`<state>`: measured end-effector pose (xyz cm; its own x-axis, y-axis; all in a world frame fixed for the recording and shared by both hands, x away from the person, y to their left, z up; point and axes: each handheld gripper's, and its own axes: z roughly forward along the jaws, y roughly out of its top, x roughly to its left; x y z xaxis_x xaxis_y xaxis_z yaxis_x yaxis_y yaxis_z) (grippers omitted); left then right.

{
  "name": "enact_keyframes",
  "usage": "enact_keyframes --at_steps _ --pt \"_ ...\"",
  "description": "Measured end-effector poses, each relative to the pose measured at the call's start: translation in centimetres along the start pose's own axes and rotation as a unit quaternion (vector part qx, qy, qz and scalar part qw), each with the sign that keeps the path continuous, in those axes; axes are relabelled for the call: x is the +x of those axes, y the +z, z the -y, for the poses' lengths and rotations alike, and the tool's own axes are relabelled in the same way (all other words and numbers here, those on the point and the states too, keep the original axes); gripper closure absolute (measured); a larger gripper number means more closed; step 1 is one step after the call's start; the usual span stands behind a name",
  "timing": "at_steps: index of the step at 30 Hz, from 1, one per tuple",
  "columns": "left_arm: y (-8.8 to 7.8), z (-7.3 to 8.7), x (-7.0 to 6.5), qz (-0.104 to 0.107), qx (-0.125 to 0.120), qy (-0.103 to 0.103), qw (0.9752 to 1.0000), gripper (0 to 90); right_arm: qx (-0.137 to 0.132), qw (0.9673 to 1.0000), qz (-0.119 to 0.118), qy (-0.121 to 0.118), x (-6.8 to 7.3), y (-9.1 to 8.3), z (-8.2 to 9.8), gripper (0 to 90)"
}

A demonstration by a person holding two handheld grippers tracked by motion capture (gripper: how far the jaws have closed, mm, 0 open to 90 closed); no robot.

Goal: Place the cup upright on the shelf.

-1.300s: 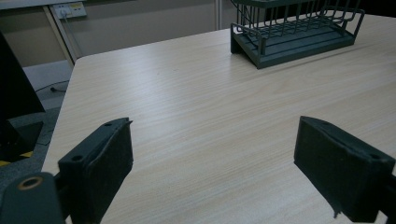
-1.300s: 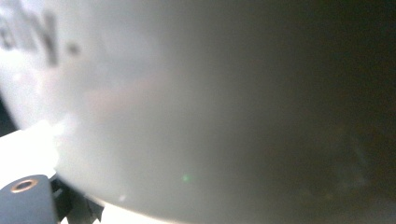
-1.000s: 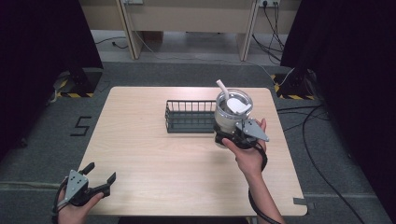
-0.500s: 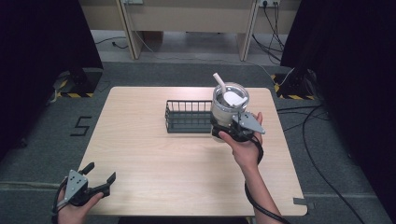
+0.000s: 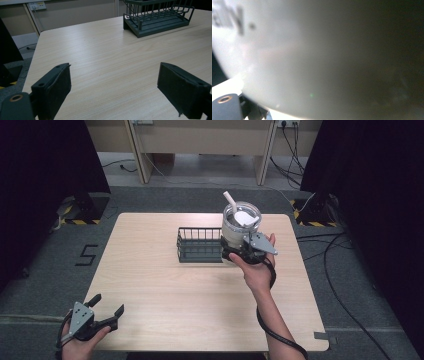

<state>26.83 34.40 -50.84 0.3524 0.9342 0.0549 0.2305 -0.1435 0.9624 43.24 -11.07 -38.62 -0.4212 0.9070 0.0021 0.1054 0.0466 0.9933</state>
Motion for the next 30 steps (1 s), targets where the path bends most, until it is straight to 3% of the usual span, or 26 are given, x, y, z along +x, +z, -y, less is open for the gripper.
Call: enact_keyframes --at_steps 30 --pt "0.0 0.0 0.1 0.000 -0.003 -0.003 1.0000 11.1 -0.009 0.9999 -0.001 0.006 0.7 3.7 -2.3 9.8"
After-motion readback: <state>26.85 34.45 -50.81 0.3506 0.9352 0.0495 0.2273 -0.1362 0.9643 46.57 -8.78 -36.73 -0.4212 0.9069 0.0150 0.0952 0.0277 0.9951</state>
